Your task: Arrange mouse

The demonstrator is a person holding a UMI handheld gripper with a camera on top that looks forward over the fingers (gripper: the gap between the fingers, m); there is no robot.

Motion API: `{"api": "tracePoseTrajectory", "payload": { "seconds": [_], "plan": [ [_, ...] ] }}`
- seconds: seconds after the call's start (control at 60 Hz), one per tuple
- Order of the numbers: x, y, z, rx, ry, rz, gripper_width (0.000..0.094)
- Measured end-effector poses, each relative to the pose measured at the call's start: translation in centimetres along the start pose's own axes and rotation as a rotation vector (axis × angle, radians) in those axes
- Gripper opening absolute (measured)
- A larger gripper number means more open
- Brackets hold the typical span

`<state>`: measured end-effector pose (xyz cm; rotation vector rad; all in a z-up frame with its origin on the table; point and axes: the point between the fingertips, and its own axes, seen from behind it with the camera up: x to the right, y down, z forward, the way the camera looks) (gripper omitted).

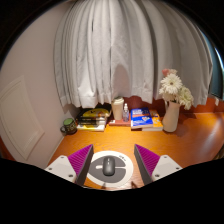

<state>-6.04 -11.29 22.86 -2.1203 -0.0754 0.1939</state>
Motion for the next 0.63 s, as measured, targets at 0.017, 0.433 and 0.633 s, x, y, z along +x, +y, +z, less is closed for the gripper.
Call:
{"api": "tracePoseTrajectory", "payload": {
  "seconds": [0.017,0.433,0.633],
  "plan": [
    [0.2,-0.4,-0.6,0.006,-0.003,0.004,0.0813],
    [4.3,-0.8,-9.4,0.088,0.026,0.027,0.0809],
    [5.6,0.9,-11.0,0.077,0.043,0.025,0.0809]
  ]
}}
